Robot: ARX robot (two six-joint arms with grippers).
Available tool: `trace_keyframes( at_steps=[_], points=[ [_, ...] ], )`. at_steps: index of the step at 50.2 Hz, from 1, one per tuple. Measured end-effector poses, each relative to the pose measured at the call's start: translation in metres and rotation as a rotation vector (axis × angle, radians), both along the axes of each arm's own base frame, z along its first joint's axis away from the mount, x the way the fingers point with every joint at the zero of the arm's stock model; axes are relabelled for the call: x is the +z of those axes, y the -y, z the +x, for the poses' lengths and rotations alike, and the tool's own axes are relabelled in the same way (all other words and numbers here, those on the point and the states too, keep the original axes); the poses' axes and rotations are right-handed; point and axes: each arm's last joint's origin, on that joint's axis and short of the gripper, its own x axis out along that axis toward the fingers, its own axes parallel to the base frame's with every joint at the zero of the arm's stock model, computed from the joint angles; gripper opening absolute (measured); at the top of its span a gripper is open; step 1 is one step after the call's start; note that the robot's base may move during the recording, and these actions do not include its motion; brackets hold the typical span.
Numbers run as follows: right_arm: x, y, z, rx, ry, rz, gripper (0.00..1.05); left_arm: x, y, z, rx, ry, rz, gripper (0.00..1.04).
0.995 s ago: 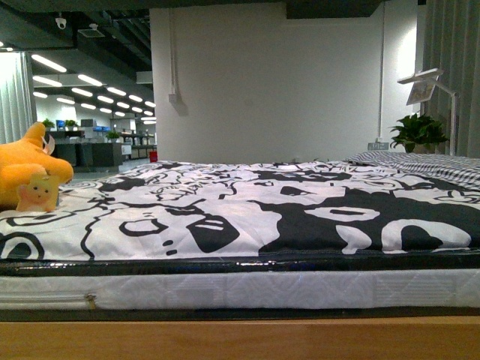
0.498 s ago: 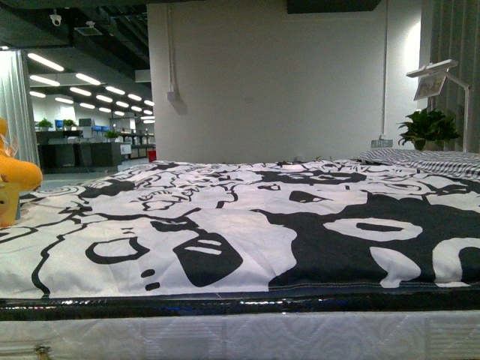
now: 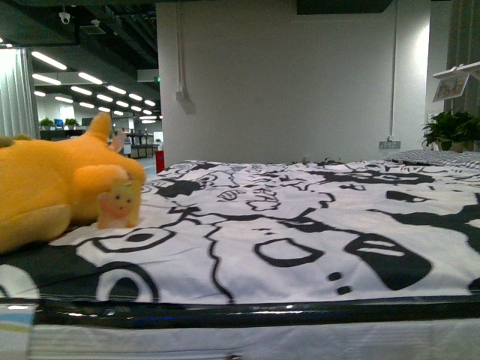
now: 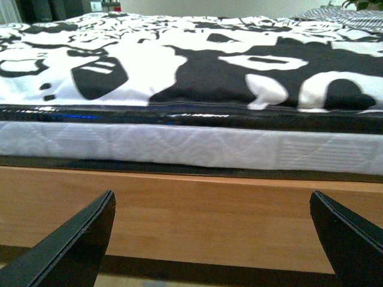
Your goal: Put away toys
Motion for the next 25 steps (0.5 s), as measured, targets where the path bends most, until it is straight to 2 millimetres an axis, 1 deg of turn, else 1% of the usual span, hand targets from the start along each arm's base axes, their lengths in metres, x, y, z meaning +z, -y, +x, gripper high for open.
trace_keyframes(
  at_steps=[25],
  points=[
    [0.0001,0.0000,0.0000,0.001,0.001,0.000,0.98,0.0002,0.0001,0.0000,0.000,0.002,0.000,0.99]
  ],
)
